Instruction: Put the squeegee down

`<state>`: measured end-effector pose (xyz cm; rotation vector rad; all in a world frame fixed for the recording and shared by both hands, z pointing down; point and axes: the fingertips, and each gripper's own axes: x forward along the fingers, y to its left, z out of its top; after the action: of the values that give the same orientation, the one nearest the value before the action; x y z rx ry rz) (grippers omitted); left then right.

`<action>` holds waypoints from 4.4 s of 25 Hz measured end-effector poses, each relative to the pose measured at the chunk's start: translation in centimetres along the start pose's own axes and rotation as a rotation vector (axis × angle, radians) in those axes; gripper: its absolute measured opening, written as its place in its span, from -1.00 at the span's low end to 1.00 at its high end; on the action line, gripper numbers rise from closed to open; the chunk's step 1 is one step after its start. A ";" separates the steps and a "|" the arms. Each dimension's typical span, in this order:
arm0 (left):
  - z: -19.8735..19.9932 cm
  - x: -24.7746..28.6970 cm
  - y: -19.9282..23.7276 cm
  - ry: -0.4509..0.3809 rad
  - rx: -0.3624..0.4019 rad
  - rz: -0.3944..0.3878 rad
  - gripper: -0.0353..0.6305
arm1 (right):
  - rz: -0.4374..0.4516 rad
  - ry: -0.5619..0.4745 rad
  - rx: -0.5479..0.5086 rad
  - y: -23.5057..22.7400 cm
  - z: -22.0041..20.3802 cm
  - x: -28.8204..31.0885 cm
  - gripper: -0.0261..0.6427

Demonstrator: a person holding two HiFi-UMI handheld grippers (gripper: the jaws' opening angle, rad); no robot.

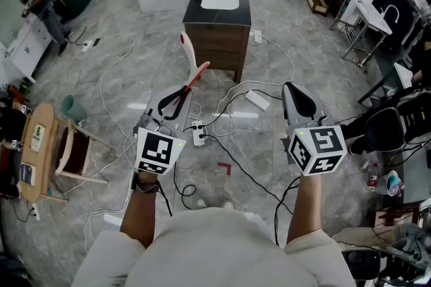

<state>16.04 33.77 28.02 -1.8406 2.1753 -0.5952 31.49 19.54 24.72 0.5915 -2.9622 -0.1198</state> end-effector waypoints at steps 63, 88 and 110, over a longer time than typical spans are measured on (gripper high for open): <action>-21.7 55.7 31.4 0.193 0.012 -0.077 -0.83 | 0.101 0.067 0.125 -23.4 -3.3 59.7 -0.90; -41.1 89.5 23.8 0.524 0.064 -0.320 -0.83 | 0.096 0.279 0.238 -41.5 -17.5 74.8 -0.90; -46.6 93.4 18.6 0.631 0.195 -0.379 -0.79 | 0.077 0.348 0.301 -44.8 -22.1 74.8 -0.90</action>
<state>-37.51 -47.94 69.13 -2.1723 1.9782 -1.5906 -17.28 -51.81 49.60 0.4710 -2.6707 0.4011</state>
